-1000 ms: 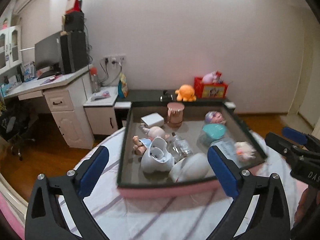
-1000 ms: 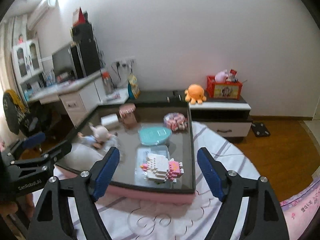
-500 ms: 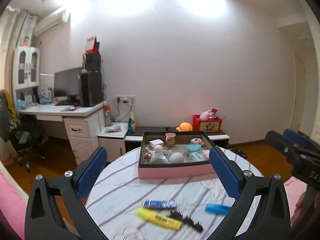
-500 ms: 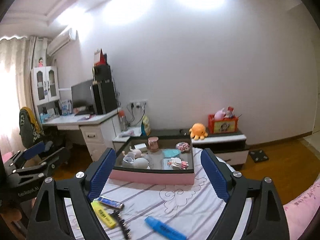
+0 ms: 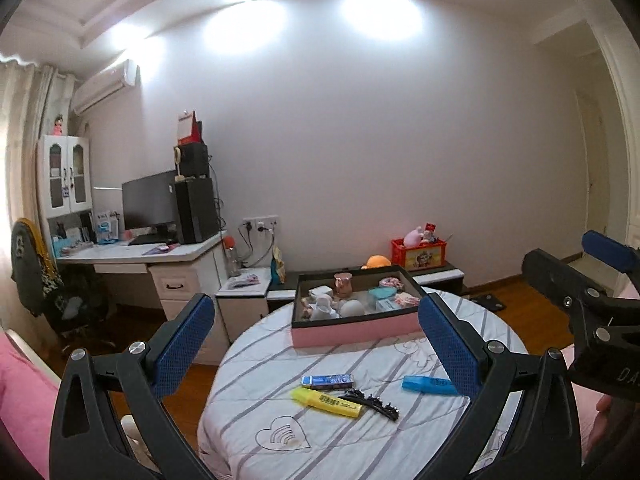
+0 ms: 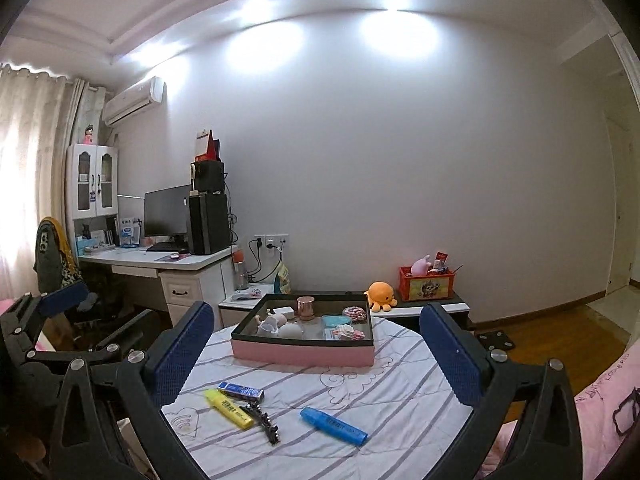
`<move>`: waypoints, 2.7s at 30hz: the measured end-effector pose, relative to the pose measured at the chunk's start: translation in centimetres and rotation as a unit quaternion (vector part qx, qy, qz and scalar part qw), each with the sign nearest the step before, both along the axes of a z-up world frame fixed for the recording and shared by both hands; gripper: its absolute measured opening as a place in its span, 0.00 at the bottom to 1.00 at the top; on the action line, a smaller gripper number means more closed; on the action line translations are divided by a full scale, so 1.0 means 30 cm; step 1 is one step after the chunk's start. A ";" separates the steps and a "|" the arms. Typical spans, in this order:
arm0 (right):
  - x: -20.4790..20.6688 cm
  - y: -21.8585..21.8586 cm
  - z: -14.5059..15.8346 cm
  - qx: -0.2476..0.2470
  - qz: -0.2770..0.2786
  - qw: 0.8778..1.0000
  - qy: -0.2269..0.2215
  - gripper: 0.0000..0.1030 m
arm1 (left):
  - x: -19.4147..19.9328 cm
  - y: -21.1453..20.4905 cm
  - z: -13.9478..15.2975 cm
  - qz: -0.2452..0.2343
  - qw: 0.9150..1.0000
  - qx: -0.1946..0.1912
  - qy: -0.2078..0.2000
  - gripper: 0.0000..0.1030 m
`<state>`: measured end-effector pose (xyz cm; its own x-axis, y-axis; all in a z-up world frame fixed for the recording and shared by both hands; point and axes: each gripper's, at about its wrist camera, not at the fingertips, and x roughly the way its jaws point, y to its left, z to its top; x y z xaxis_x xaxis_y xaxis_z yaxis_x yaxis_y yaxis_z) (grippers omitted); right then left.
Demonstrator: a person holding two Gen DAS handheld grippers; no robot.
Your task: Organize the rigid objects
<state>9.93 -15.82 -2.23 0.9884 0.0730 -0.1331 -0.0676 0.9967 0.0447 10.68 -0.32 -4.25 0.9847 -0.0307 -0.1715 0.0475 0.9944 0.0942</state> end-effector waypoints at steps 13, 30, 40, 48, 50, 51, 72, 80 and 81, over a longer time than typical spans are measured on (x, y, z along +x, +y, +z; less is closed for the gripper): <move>-0.081 -0.002 0.021 -0.006 -0.014 1.000 -0.015 1.00 | -0.069 0.024 0.027 -0.001 1.000 -0.019 -0.019 1.00; -0.060 -0.017 0.001 -0.006 -0.015 1.000 0.004 1.00 | -0.023 0.041 0.001 0.002 1.000 -0.022 -0.002 1.00; 0.114 -0.105 -0.179 0.001 -0.031 0.994 0.101 1.00 | 0.204 0.139 -0.212 0.025 0.989 -0.063 0.133 1.00; 0.344 -0.147 -0.442 -0.012 -0.008 0.972 0.234 1.00 | 0.375 0.124 -0.440 0.028 0.967 -0.058 0.247 1.00; 0.393 -0.147 -0.495 -0.024 0.004 0.967 0.254 1.00 | 0.407 0.110 -0.480 0.026 0.962 -0.049 0.267 1.00; 0.435 -0.141 -0.527 -0.038 0.011 0.962 0.272 1.00 | 0.425 0.099 -0.505 0.024 0.959 -0.046 0.277 1.00; 0.619 -0.102 -0.646 -0.075 0.073 0.935 0.339 0.42 | 0.630 0.008 -0.652 0.027 0.929 -0.023 0.367 1.00; 0.622 -0.097 -0.647 -0.075 0.069 0.936 0.338 0.42 | 0.544 0.182 -0.642 0.089 0.928 -0.023 0.362 1.00; 0.622 -0.096 -0.647 -0.076 0.068 0.936 0.338 0.42 | 0.538 0.198 -0.641 0.094 0.928 -0.031 0.360 1.00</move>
